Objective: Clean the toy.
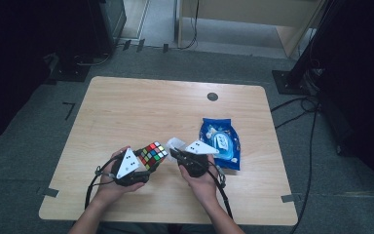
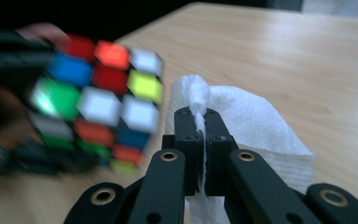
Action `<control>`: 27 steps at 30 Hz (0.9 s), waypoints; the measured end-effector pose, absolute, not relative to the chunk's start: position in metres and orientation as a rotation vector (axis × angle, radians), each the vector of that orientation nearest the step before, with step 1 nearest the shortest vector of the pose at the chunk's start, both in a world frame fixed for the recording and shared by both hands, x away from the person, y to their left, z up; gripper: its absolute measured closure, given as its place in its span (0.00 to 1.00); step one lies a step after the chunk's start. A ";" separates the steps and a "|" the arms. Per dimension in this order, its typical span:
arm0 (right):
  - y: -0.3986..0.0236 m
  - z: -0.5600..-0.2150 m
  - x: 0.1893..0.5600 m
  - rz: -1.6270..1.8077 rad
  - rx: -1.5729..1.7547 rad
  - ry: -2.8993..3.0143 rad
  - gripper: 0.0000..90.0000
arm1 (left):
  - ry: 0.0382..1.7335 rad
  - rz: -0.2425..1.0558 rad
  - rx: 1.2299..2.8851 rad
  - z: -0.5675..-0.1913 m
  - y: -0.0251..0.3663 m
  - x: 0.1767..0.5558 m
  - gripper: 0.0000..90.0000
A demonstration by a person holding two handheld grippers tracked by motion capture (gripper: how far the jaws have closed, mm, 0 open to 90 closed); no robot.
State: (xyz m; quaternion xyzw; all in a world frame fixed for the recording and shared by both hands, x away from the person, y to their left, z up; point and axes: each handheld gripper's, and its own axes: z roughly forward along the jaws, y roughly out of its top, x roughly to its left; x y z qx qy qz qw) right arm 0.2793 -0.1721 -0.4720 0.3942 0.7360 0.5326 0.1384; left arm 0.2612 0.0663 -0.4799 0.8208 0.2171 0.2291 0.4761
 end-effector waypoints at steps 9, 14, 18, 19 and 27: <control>-0.177 -0.460 0.275 1.687 1.201 2.079 0.99 | 0.452 0.526 1.980 -0.477 0.064 0.255 0.38; -0.176 -0.454 0.273 1.743 1.184 2.080 0.99 | 0.449 0.535 1.993 -0.478 0.062 0.255 0.38; -0.175 -0.454 0.272 1.775 1.196 2.090 0.99 | 0.443 0.544 2.006 -0.479 0.061 0.254 0.38; -0.174 -0.454 0.272 1.784 1.202 2.096 0.99 | 0.440 0.557 2.017 -0.479 0.059 0.253 0.38; -0.159 -0.446 0.261 1.864 1.109 2.185 0.99 | 0.437 0.576 2.061 -0.483 0.052 0.253 0.38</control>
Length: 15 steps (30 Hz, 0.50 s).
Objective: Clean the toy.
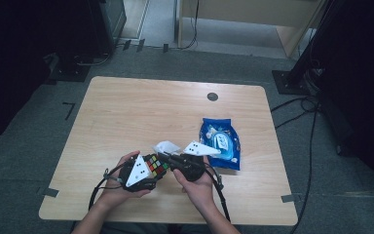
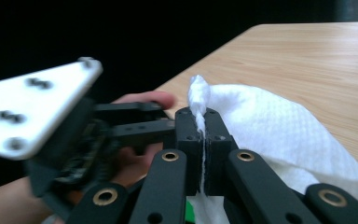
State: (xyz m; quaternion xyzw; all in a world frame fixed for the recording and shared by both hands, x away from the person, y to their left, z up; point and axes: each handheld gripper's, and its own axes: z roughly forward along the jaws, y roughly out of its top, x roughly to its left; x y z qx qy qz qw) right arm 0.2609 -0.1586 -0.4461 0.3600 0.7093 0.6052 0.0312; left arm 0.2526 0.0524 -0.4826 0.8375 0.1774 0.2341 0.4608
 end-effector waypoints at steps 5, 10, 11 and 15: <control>-0.156 -0.441 0.255 1.905 1.047 2.226 0.99 | 0.477 0.554 2.013 -0.477 0.063 0.257 0.38; -0.166 -0.443 0.258 1.912 1.084 2.201 0.98 | 0.498 0.542 1.970 -0.473 0.072 0.259 0.38; -0.168 -0.444 0.259 1.911 1.108 2.193 0.98 | 0.493 0.543 1.969 -0.471 0.074 0.260 0.38; -0.180 -0.451 0.267 1.893 1.206 2.142 0.98 | 0.469 0.528 1.962 -0.471 0.073 0.257 0.38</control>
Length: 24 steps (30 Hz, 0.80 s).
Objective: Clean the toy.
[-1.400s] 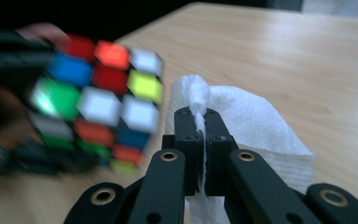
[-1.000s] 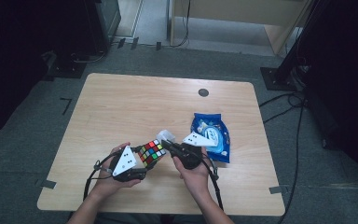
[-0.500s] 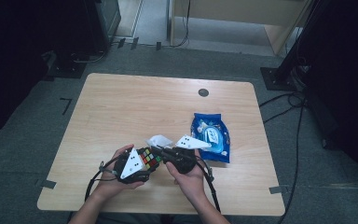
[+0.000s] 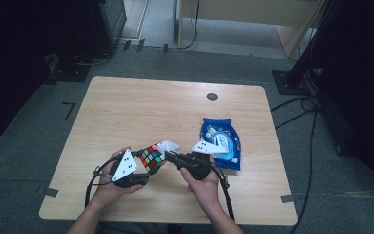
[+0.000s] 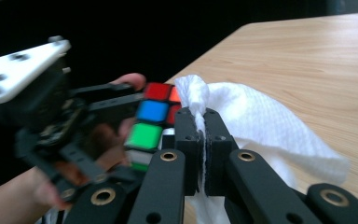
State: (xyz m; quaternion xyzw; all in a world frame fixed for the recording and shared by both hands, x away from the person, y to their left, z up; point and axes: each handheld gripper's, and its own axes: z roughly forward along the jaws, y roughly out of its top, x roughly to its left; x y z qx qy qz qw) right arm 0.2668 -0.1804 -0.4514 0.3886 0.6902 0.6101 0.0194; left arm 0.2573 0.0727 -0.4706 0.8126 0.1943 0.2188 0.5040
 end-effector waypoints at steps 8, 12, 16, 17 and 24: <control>-0.180 -0.453 0.271 1.910 1.244 2.098 0.97 | 0.423 0.514 2.003 -0.475 0.056 0.251 0.38; -0.170 -0.448 0.263 1.938 1.176 2.134 0.97 | 0.452 0.516 2.006 -0.476 0.057 0.254 0.38; -0.167 -0.444 0.259 1.979 1.135 2.158 0.97 | 0.508 0.506 1.962 -0.472 0.069 0.260 0.38; -0.167 -0.444 0.259 1.984 1.133 2.161 0.97 | 0.517 0.509 1.954 -0.472 0.073 0.261 0.38; -0.177 -0.452 0.266 1.957 1.172 2.162 0.97 | 0.544 0.506 1.883 -0.463 0.091 0.265 0.38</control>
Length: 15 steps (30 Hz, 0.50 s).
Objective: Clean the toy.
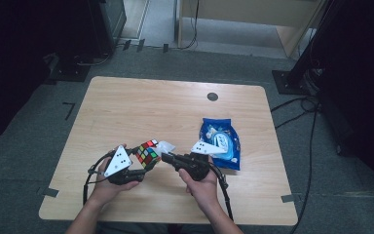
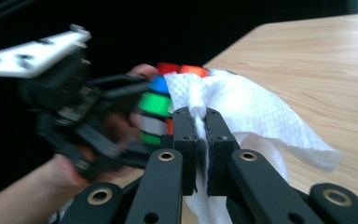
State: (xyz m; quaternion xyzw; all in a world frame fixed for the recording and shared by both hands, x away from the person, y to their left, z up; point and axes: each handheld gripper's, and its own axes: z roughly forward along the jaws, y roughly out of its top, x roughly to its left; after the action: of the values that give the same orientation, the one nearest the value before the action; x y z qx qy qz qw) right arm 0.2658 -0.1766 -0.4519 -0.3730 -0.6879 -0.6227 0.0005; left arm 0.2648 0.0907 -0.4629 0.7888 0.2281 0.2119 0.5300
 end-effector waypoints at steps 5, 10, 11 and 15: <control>-0.194 -0.467 0.279 -1.877 -1.369 -2.215 0.95 | 0.558 0.512 1.866 -0.461 0.095 0.266 0.38; -0.205 -0.471 0.284 -1.886 -1.448 -2.243 0.85 | 0.573 0.515 1.870 -0.462 0.095 0.268 0.38; -0.206 -0.470 0.284 -1.900 -1.446 -2.238 0.81 | 0.574 0.514 1.869 -0.462 0.095 0.268 0.38; -0.205 -0.462 0.280 -1.956 -1.434 -2.224 0.65 | 0.580 0.514 1.878 -0.463 0.092 0.268 0.38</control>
State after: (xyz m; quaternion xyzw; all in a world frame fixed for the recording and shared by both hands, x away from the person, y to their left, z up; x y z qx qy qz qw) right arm 0.2799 -0.2054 -0.4621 -0.4345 -0.6740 -0.5928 -0.0745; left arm 0.2682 0.0920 -0.4634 0.7857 0.2425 0.2149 0.5269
